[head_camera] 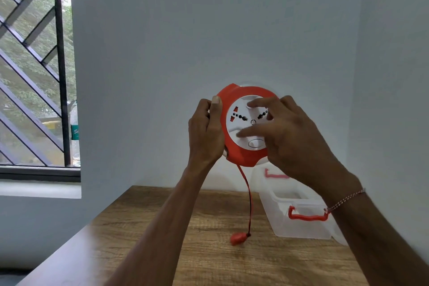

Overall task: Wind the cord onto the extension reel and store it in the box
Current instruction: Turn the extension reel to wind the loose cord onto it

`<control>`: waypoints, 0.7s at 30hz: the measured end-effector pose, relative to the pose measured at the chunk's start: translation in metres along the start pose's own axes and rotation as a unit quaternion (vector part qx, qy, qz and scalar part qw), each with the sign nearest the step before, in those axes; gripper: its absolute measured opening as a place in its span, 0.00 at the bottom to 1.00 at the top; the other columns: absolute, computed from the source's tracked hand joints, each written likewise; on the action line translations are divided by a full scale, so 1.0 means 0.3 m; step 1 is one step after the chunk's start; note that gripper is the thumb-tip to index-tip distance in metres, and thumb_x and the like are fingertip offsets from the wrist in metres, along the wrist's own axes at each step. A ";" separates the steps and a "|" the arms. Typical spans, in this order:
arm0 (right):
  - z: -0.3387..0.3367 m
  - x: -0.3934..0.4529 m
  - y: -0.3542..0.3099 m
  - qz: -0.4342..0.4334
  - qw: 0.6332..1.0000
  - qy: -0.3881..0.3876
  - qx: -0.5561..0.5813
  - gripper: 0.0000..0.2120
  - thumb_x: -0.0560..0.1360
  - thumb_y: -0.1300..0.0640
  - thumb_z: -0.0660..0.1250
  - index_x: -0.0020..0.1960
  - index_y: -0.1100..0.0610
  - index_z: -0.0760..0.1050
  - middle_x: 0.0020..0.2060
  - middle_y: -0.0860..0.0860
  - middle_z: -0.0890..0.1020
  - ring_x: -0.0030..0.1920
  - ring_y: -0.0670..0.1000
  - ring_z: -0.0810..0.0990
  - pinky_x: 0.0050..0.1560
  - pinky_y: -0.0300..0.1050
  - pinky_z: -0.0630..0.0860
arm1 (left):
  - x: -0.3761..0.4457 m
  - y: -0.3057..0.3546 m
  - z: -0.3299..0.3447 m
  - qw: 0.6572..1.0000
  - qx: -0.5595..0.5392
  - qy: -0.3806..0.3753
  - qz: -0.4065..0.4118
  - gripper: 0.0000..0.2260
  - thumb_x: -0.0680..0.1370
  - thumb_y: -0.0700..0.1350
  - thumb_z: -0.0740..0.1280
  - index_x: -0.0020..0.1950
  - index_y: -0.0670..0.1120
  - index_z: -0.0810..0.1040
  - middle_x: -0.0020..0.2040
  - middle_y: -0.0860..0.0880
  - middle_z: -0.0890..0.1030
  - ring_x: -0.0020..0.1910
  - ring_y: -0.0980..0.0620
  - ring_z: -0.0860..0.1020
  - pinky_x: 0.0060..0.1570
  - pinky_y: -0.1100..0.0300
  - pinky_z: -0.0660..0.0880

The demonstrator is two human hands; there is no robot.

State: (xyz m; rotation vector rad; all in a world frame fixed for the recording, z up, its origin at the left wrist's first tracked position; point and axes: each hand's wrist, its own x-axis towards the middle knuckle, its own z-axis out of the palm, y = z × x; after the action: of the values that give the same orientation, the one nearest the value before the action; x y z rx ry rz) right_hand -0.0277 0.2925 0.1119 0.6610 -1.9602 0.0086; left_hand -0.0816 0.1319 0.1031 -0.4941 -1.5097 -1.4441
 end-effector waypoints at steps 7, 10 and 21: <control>0.012 -0.007 -0.025 0.013 0.993 -0.072 -0.088 0.31 0.55 0.52 0.82 0.57 0.42 0.79 0.60 0.59 0.78 0.56 0.65 0.74 0.51 0.59 0.74 | -0.006 -0.007 0.003 0.999 0.028 -0.024 0.012 0.14 0.82 0.53 0.57 0.50 0.43 0.74 0.39 0.55 0.80 0.38 0.56 0.82 0.37 0.61 0.82; 0.011 -0.009 -0.009 0.017 0.991 -0.078 -0.104 0.31 0.59 0.47 0.79 0.61 0.40 0.76 0.61 0.57 0.77 0.55 0.62 0.75 0.50 0.57 0.74 | -0.003 -0.007 0.001 0.999 0.036 -0.027 0.013 0.15 0.82 0.53 0.57 0.50 0.43 0.75 0.39 0.55 0.81 0.38 0.55 0.82 0.38 0.57 0.83; 0.037 -0.016 0.019 0.093 0.995 0.030 -0.035 0.31 0.69 0.29 0.59 0.67 0.43 0.71 0.52 0.54 0.83 0.46 0.55 0.81 0.48 0.50 0.78 | -0.008 0.001 0.001 0.999 0.032 -0.026 0.000 0.17 0.82 0.53 0.56 0.49 0.41 0.74 0.38 0.47 0.81 0.34 0.50 0.81 0.37 0.52 0.80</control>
State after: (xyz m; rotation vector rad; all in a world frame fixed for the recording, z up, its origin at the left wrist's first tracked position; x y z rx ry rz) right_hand -0.0381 0.2963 0.1042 0.4264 -1.9493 0.0723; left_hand -0.0805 0.1332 0.1013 -0.4962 -1.5918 -1.3880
